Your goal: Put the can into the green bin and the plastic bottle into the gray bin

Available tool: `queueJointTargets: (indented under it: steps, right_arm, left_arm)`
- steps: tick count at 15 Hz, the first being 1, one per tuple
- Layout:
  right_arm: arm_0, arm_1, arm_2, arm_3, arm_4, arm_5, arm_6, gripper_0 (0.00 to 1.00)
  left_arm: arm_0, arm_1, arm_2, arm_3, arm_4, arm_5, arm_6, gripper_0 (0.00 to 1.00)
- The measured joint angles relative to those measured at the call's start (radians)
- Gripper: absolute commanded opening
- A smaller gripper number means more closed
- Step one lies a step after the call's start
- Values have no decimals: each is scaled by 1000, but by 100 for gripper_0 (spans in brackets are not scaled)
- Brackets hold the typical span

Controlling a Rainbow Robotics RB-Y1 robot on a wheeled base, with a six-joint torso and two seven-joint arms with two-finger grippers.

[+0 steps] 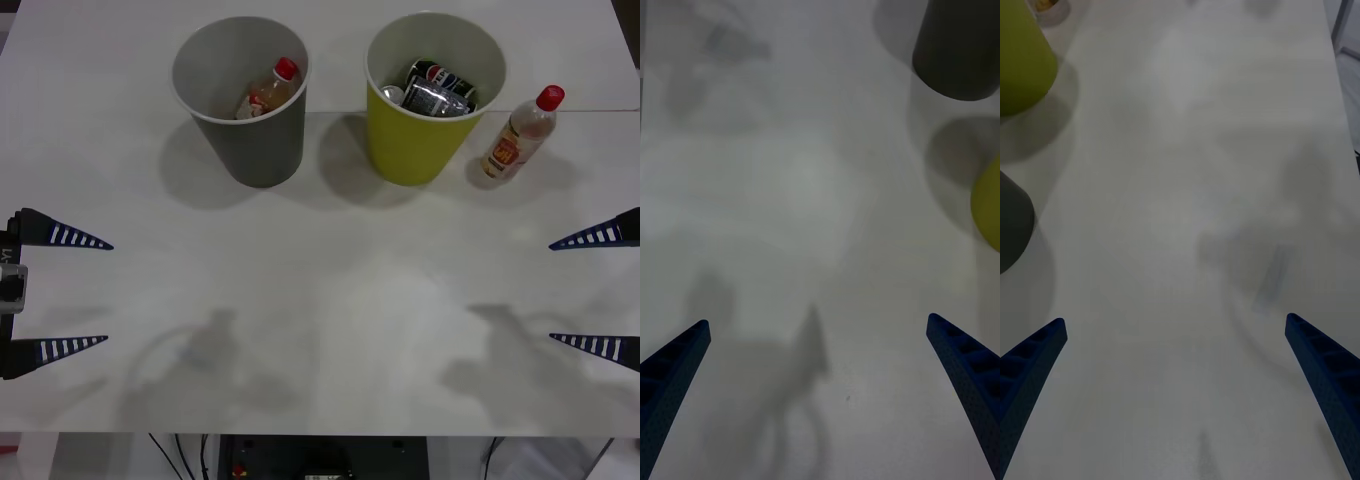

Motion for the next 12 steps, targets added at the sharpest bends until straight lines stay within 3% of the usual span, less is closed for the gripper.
queueJointTargets:
  steps: [7,10,12]
  right_arm:
    - [36,8,30,-24,-12,25,-1,100]
    - [45,3,38,-52,-13,109,-16,100]
    - [47,-27,89,-83,-6,218,-92,100]
  left_arm:
    - [0,0,0,0,0,0,0,100]
    - [0,0,0,0,0,0,0,100]
    - [0,0,0,0,0,0,0,100]
